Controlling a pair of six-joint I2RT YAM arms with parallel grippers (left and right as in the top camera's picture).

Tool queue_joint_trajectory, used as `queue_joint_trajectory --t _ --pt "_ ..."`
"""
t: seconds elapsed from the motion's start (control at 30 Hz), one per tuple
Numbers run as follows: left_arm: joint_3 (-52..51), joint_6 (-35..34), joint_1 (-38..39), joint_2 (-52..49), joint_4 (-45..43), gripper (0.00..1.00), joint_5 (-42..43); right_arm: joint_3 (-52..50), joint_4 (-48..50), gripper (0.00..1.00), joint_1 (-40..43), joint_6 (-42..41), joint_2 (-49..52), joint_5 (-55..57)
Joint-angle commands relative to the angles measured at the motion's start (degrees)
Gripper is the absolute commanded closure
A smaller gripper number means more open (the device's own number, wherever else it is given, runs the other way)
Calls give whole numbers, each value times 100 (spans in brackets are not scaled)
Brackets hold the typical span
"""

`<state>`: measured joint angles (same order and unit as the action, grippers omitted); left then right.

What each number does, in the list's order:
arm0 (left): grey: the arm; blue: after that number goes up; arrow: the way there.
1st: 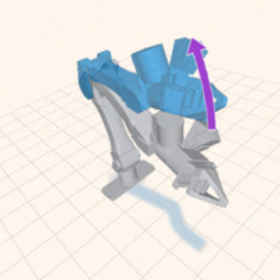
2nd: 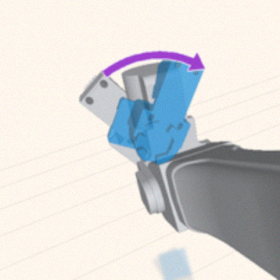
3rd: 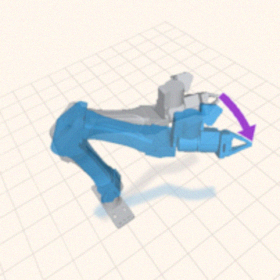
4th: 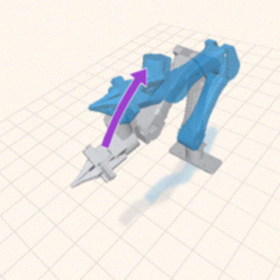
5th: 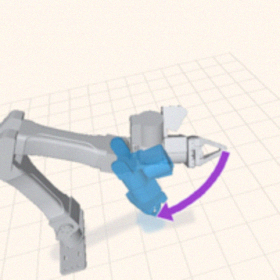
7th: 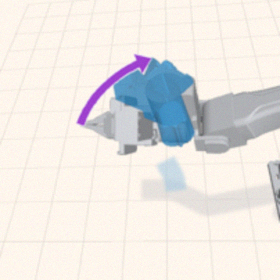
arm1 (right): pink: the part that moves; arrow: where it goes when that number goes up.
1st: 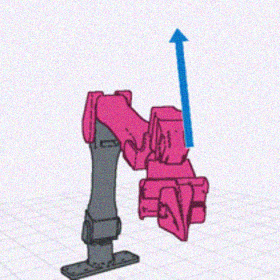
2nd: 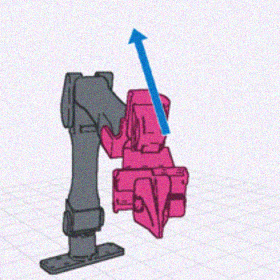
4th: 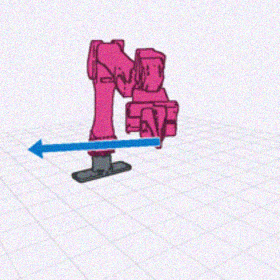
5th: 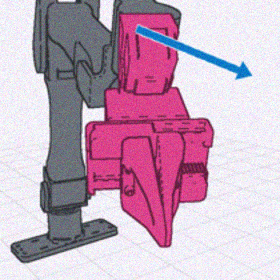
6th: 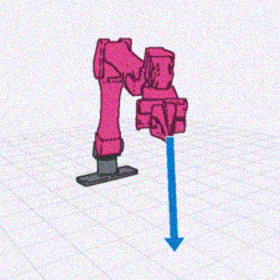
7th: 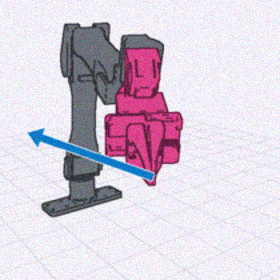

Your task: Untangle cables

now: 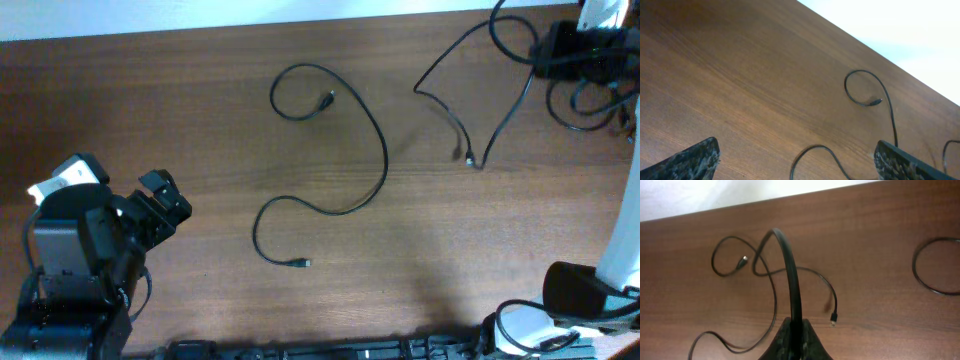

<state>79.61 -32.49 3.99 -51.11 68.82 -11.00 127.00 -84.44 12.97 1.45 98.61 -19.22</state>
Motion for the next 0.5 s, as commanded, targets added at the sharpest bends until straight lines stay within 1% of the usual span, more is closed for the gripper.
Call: queue_joint_trajectory --t 0.0,0.07,0.1,0.2,0.23,0.27,0.3,0.37,0.4,0.47 --pt "31 90 -20 17 -11 1 -81 -70 -647 96 -101 -48 254 -33" --pt "31 90 -20 17 -9 1 -81 -542 -629 96 -101 -48 297 258" --pt "31 90 -20 17 -11 1 -81 -857 -518 96 -101 -48 304 195" --pt "31 90 -20 17 -11 1 -81 -2367 442 96 -101 -48 302 42" --pt "31 90 -20 17 -11 1 -81 -2844 815 92 -101 -48 304 39" --pt "31 90 -20 17 -11 1 -81 -3171 1078 82 -101 -50 302 35" --pt "31 90 -20 17 -9 1 -81 -3453 1305 69 -101 -48 304 37" --pt "31 90 -20 17 -9 1 -81 -3558 1469 56 -103 -48 304 33" --pt "31 90 -20 17 -9 1 -81 -3560 1545 53 -103 -48 304 33" --pt "31 90 -20 17 -11 1 -81 -3622 1749 42 -232 -37 304 35"
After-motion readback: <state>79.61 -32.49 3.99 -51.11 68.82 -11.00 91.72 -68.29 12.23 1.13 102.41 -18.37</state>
